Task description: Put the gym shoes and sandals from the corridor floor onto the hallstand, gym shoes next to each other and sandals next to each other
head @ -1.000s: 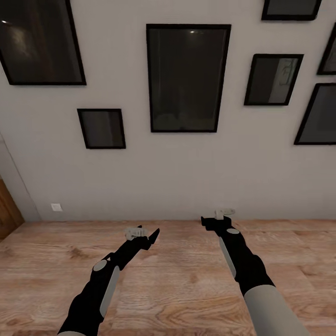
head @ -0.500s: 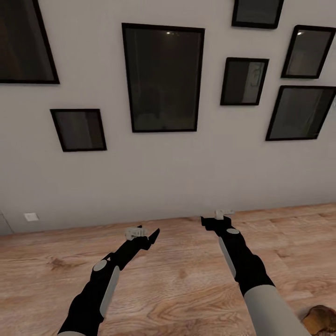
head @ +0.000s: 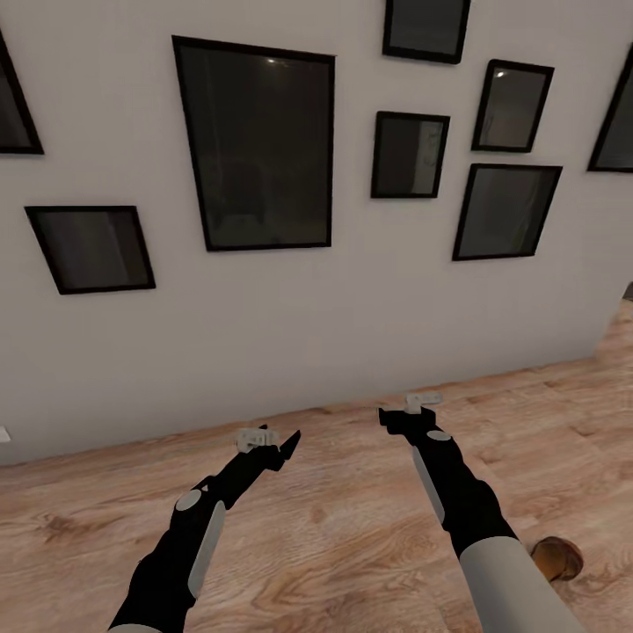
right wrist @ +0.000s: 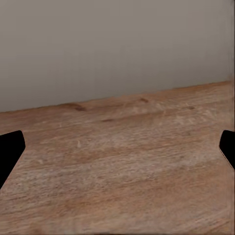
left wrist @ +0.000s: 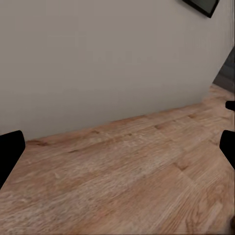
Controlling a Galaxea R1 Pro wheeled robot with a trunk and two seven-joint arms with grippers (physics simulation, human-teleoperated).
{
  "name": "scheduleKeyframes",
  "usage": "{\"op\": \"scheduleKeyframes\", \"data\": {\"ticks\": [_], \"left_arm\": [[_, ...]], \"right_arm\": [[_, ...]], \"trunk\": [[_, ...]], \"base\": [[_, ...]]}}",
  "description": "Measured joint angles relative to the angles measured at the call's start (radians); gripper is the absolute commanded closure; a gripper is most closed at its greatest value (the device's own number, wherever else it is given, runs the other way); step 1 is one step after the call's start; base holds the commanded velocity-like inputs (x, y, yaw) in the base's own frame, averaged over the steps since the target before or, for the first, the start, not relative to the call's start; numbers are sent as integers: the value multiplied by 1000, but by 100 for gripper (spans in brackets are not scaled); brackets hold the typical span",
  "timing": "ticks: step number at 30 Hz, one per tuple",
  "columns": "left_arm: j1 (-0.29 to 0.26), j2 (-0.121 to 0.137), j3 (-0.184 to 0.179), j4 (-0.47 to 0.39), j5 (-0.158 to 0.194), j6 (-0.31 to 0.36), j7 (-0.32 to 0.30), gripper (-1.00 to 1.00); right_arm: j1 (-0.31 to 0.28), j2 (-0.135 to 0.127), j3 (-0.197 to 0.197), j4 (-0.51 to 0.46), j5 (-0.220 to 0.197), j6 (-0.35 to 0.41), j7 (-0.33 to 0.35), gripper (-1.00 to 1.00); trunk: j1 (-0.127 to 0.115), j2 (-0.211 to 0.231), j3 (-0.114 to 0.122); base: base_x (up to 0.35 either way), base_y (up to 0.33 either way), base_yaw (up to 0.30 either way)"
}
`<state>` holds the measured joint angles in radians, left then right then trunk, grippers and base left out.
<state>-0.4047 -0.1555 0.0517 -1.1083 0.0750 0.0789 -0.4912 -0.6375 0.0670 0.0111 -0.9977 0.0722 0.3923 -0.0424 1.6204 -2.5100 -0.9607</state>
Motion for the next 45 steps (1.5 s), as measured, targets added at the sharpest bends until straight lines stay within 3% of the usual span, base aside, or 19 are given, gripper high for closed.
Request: {"op": "scheduleKeyframes", "data": {"ticks": [45], "left_arm": [[0, 0, 0, -1, 0, 0, 0, -100]], "right_arm": [[0, -1, 0, 0, 0, 0, 0, -100]], "trunk": [[0, 0, 0]], "base": [[0, 0, -276]]}}
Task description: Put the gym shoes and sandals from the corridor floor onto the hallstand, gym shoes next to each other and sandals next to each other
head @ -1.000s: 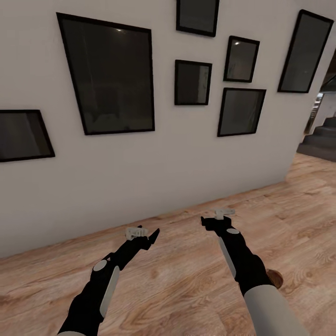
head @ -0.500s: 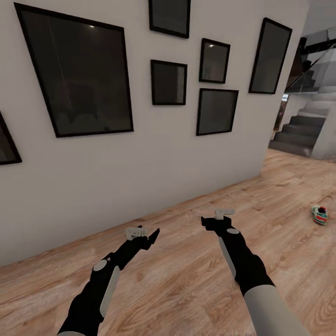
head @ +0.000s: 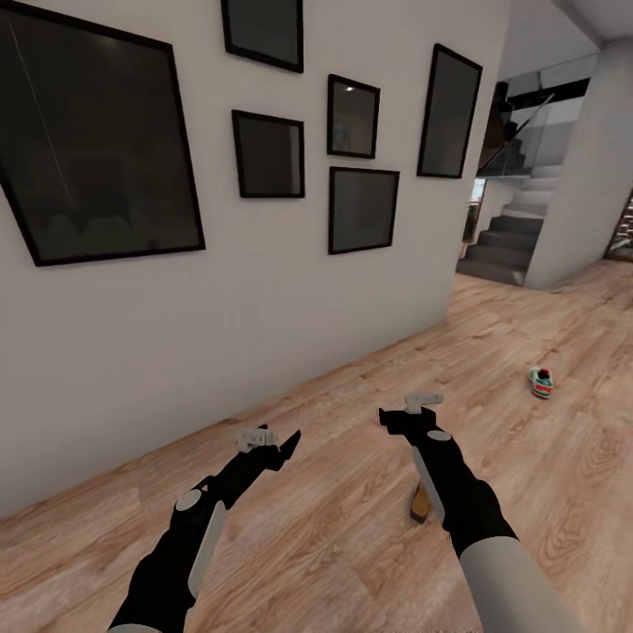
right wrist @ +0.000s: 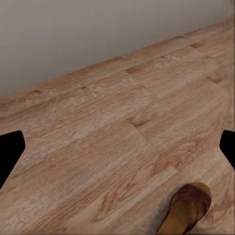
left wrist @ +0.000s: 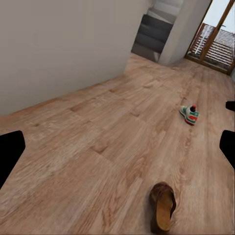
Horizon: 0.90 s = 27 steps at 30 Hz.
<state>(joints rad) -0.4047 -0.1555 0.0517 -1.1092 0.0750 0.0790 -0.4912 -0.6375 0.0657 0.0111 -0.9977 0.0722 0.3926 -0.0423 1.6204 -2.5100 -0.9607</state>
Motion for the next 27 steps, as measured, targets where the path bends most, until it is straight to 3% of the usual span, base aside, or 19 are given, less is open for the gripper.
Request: {"op": "scheduleKeyframes", "data": {"ticks": [27], "left_arm": [[0, 0, 0, 0, 0, 0, 0, -100]], "right_arm": [[0, 1, 0, 0, 0, 0, 0, -100]], "trunk": [[0, 0, 0]], "base": [[30, 18, -300]]}}
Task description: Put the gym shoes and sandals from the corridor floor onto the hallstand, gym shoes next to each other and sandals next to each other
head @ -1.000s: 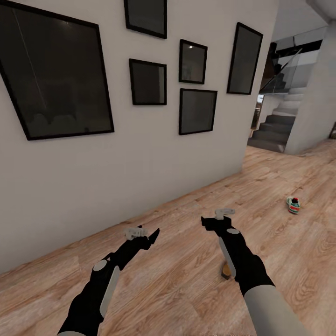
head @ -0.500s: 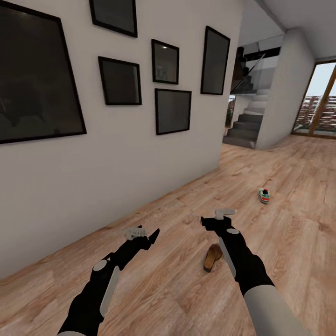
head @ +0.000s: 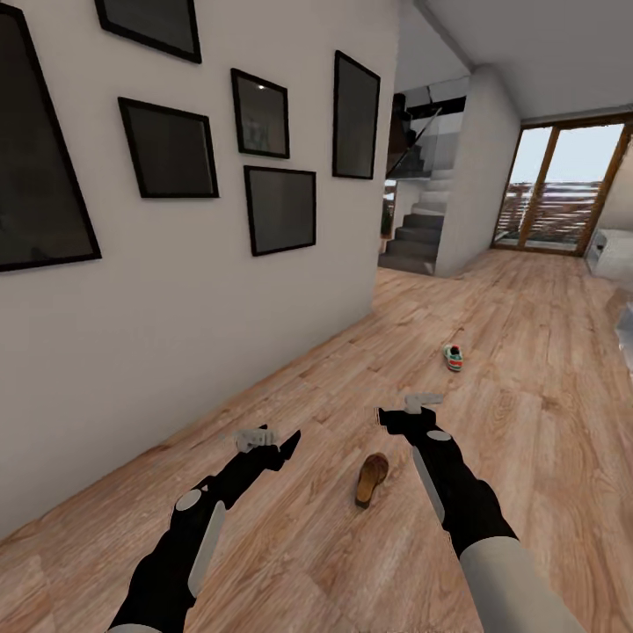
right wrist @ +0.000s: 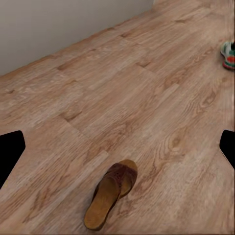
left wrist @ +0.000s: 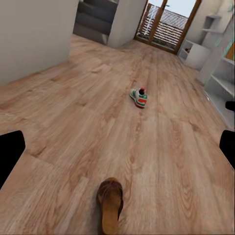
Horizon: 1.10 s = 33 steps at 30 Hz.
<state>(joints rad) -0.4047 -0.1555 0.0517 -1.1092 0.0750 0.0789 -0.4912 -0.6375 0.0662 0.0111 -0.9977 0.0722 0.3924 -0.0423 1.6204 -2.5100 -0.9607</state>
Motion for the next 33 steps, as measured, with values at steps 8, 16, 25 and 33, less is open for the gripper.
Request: {"op": "scheduleKeyframes", "data": {"ticks": [8, 16, 25, 33], "left_arm": [[0, 9, 8, 1, -3, 2, 1, -100], [0, 39, 13, 5, -5, 6, 12, -100], [0, 39, 7, 7, -6, 7, 253, -100], [1, 34, -8, 6, -14, 9, 538, -100]], "right_arm": [[0, -1, -1, 0, 0, 0, 0, -100], [0, -1, -1, 0, 0, 0, 0, -100], [0, -2, -5, 0, 0, 0, -1, -100], [0, -3, -4, -113, 1, 0, 0, -100]], "trunk": [[0, 0, 0], [0, 0, 0], [0, 0, 0], [0, 0, 0]], "base": [[0, 0, -300], [0, 0, -300], [0, 0, -285], [0, 0, -66]]}}
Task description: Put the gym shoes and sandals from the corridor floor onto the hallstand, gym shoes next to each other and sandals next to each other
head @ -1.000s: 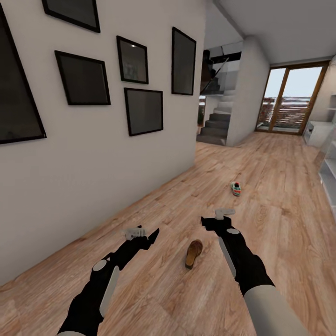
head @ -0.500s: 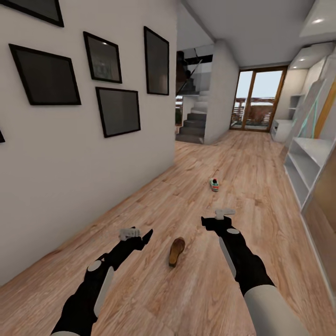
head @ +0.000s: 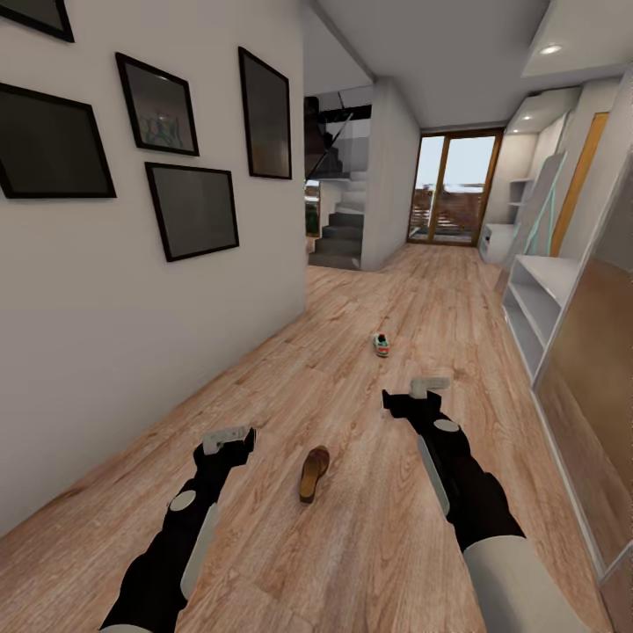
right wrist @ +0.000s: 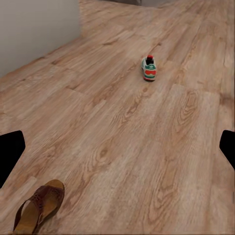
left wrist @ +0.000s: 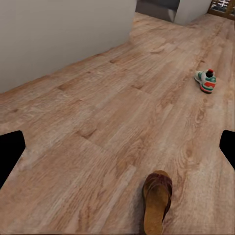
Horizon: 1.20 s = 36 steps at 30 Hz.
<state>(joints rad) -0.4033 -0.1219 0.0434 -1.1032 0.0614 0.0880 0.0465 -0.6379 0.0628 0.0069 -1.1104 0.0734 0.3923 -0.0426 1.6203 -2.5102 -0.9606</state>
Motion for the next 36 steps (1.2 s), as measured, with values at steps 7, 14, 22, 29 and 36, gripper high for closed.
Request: {"op": "scheduleKeyframes", "data": {"ticks": [7, 14, 22, 29, 36], "left_arm": [[0, 1, -42, 0, -10, -1, 13, -100], [0, 2, -41, 31, -8, -1, 13, -100], [0, 1, -42, 51, -13, -4, 9, -100], [0, 4, -41, 52, -13, -1, 7, -100], [-1, 4, -42, 58, -13, 0, 6, -100]], "right_arm": [[0, -3, -2, -26, 0, 0, 0, -100], [0, -7, -6, -70, 5, 182, -3, -100], [0, -5, -61, -167, 0, 263, -4, -100], [0, -4, -74, -176, -1, 269, 1, -100], [1, -5, -73, -177, -1, 264, 2, -100]], "trunk": [[0, 0, 0], [0, 0, 0], [0, 0, 0], [0, 0, 0], [0, 0, 0]], "base": [[0, 0, -1], [0, 0, 0], [0, 0, 0], [140, 0, 0], [322, 0, -85]]}}
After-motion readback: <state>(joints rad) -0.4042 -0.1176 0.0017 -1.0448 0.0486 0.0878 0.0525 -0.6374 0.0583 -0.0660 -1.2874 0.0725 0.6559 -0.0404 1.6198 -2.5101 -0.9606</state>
